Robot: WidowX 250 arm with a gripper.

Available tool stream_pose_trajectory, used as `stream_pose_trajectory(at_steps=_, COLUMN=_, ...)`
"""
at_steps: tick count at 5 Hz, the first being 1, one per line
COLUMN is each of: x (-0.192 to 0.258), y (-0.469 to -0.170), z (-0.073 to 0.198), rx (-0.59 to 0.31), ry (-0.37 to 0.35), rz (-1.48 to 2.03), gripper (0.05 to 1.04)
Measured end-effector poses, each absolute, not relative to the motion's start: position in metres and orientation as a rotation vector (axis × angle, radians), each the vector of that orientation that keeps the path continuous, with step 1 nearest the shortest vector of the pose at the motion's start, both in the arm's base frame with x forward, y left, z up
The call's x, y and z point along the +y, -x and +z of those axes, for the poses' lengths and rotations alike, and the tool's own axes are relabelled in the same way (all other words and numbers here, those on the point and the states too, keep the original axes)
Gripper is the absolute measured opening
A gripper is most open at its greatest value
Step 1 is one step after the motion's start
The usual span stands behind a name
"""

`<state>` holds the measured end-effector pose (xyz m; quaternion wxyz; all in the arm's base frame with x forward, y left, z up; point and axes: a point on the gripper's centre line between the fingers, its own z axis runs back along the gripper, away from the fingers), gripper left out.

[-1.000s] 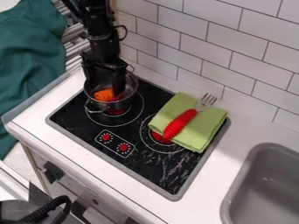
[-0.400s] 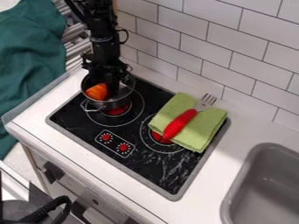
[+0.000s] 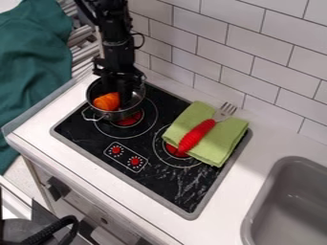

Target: Take the carrot out of the pot and put between the stoves.

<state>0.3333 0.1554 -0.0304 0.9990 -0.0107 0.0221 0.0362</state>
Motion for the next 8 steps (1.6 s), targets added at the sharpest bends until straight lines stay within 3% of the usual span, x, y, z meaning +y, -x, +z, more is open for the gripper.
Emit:
stream_pose_trajectory(at_steps=2, x=0.130, y=-0.353, z=0.008, rx=-0.055, ry=-0.028, rz=0.035, gripper=0.366)
stream_pose_trajectory(at_steps=4, x=0.099, y=-0.368, z=0.017, rx=-0.071, ry=-0.004, rz=-0.011, gripper=0.366)
stream_pose_trajectory(at_steps=8, x=0.080, y=-0.378, z=-0.026, rx=0.025, ry=0.069, rz=0.042, gripper=0.366)
